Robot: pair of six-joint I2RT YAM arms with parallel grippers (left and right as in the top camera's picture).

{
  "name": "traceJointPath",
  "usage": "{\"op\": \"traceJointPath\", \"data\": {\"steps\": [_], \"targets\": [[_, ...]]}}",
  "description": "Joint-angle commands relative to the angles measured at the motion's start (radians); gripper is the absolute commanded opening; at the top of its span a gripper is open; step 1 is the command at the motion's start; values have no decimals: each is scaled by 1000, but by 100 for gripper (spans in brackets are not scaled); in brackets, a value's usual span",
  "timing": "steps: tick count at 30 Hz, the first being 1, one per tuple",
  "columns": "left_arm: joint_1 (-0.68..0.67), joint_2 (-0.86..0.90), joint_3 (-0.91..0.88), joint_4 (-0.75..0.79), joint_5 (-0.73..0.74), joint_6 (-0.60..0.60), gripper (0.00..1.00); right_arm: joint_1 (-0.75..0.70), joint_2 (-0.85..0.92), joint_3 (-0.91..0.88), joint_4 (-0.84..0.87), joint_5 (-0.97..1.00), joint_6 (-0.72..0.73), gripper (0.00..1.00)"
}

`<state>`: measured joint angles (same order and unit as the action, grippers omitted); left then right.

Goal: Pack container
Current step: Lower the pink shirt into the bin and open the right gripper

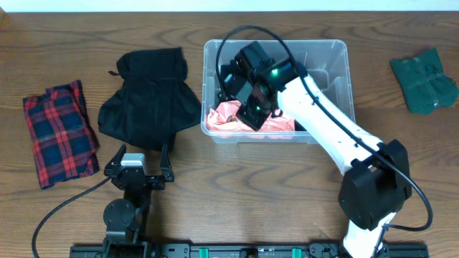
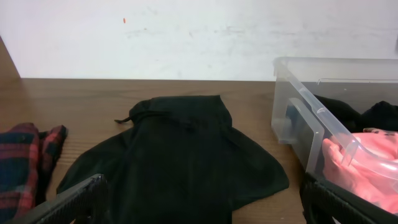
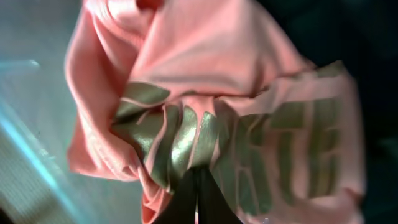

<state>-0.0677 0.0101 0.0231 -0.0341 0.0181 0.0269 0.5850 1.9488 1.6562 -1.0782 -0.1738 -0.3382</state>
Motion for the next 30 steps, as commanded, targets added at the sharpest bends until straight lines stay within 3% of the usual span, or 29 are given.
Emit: {"op": "traceJointPath", "data": {"steps": [1,12,23,30], "targets": [[-4,-6,-19,-37,-27,6,98,10,-11,-74,34,-40,46,3],[-4,-6,-19,-37,-27,6,98,9,-11,-196,199,-40,54,1],[-4,-6,-19,-37,-27,6,98,-23,-19,55,87,-33,84,2],[-4,-6,-19,-37,-27,6,98,-44,-13,39,102,-33,125,6]]}}
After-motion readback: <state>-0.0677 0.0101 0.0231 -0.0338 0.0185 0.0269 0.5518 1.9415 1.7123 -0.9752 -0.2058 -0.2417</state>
